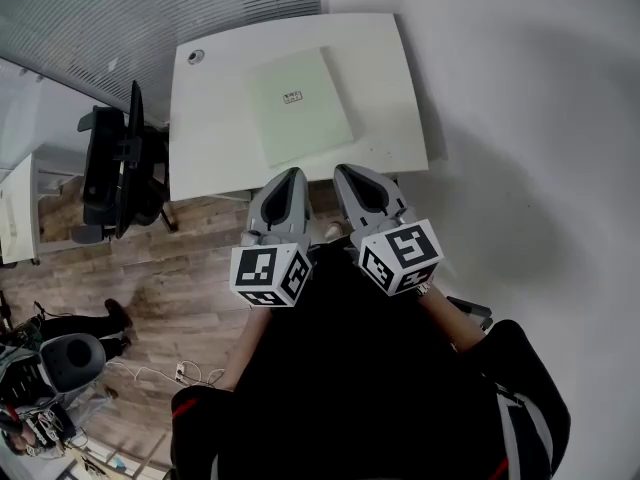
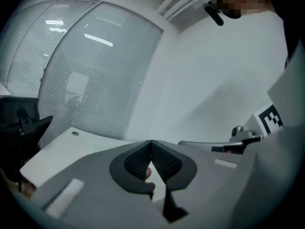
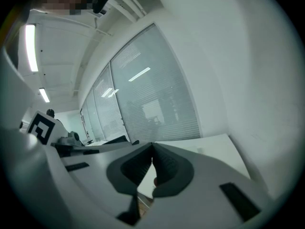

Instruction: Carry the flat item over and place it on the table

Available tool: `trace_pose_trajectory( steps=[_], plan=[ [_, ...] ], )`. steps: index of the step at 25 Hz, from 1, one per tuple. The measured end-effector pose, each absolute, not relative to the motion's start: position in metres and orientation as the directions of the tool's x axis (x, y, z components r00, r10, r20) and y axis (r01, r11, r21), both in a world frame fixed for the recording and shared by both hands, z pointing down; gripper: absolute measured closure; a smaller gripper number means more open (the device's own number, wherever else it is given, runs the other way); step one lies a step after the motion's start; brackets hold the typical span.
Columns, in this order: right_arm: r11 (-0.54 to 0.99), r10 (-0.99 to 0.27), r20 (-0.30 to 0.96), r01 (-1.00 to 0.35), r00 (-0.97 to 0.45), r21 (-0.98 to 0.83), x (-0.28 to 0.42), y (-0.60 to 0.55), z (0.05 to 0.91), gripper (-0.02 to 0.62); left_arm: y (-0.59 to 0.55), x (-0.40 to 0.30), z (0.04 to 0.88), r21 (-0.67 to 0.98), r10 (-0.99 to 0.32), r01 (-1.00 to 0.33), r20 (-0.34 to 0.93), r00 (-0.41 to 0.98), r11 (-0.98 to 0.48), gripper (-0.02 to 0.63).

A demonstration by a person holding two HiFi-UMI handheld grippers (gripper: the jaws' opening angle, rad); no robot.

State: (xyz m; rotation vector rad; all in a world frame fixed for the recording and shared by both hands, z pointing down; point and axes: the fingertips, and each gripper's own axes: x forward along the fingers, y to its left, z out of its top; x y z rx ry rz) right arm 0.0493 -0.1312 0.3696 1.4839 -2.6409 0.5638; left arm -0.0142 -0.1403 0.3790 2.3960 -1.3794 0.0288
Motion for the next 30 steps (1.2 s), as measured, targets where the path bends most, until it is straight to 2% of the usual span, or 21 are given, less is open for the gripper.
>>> trace_pose_trajectory(
  steps=[8,17,24,30],
  plan=[
    [0.514,-0.796,0.197,-0.811,-0.572,-0.278,0.031,-0.129,0.364,0.595,-0.13,-0.024,0.361,0.206,-0.863,-0.865,0.131,0.488,-0.458,0.601],
    [0.61,-0.751,0.12,-0.753,-0.649,-0.249,0.007,-0.123,0.35,0.595,-0.119,-0.028,0.369,0.231,-0.854,-0.856,0.141,0.5,-0.463,0.601],
    [0.656,-0.711,0.136,-0.721,-0.69,-0.224,-0.009,-0.118,0.349,0.595,-0.121,-0.047,0.367,0.236,-0.89,-0.888,0.141,0.433,-0.395,0.601],
    [0.654,-0.717,0.135,-0.727,-0.684,-0.21,-0.008,-0.115,0.349,0.595,-0.119,-0.041,0.371,0.23,-0.878,-0.88,0.148,0.454,-0.416,0.601]
  ],
)
